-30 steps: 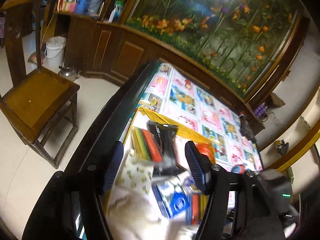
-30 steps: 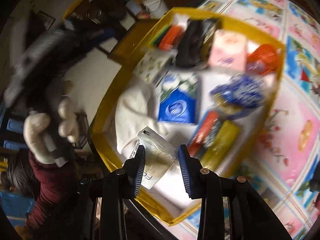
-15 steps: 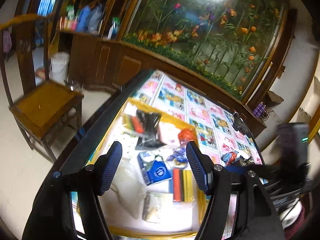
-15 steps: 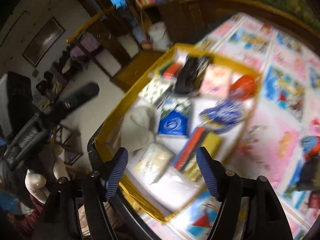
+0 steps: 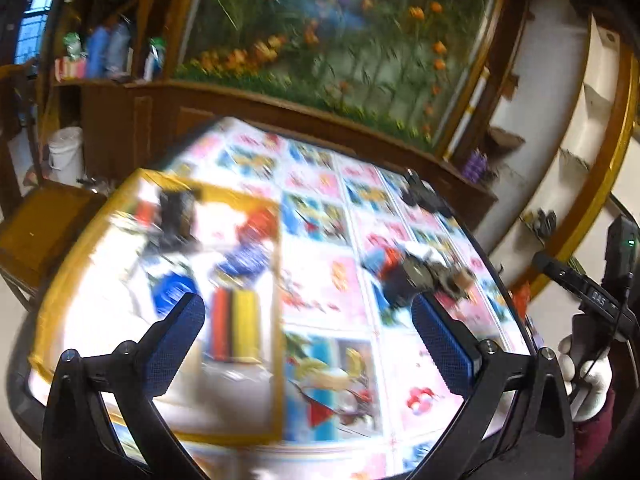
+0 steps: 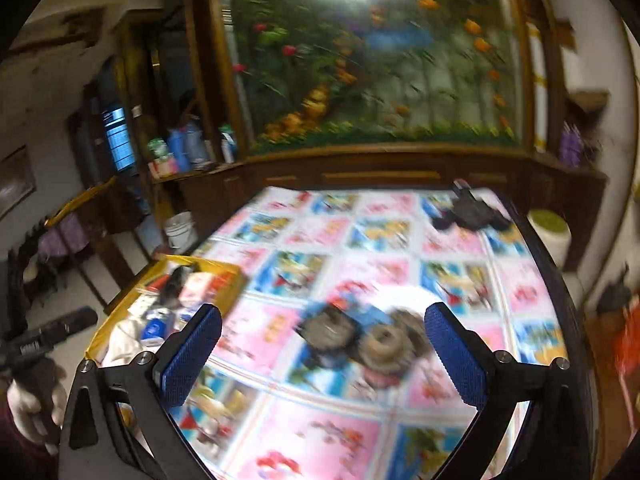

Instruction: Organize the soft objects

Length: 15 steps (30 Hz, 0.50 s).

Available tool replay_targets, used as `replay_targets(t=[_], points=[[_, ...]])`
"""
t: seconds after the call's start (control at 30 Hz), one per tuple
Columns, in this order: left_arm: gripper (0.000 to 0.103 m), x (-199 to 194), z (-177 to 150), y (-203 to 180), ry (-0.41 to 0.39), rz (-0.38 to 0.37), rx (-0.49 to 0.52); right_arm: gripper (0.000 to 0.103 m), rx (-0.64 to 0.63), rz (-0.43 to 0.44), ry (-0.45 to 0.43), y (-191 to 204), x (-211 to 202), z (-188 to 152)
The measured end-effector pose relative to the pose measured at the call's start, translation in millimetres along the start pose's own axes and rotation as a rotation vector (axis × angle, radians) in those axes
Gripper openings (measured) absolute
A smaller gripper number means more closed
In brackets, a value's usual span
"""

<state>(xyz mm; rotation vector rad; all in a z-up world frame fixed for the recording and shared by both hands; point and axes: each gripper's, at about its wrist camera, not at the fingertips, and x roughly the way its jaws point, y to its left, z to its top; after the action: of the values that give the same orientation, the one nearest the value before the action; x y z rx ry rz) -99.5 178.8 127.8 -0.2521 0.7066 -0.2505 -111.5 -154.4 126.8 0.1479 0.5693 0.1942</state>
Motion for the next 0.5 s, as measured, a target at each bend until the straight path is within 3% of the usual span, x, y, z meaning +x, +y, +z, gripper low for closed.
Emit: replay_targets(t=[0.17,0.27,0.37,0.5], points=[[0.103,22.5,-11.4,-29.9,0.071,-0.017,0.036,0.102,0.127,-0.028,0.068,-54.9,-6.7,-13.2],[0.103,32.6,-15.0,-46.0,0.116,-0.023,0.059,0.102,0.178,-0.031,0.084,-74.1,-14.7,-2.4],[0.103,41.1,-16.7,-52.5,0.147,-0.034,0.053,0.102,0.22,-0.021,0.109,-89.2,-4.6,1.4],[0.103,50.6,-11.4,-49.4,0.175,-0.069,-0.008,0.102,0.273,0.017,0.17,-101.5,38.7,-3.8]])
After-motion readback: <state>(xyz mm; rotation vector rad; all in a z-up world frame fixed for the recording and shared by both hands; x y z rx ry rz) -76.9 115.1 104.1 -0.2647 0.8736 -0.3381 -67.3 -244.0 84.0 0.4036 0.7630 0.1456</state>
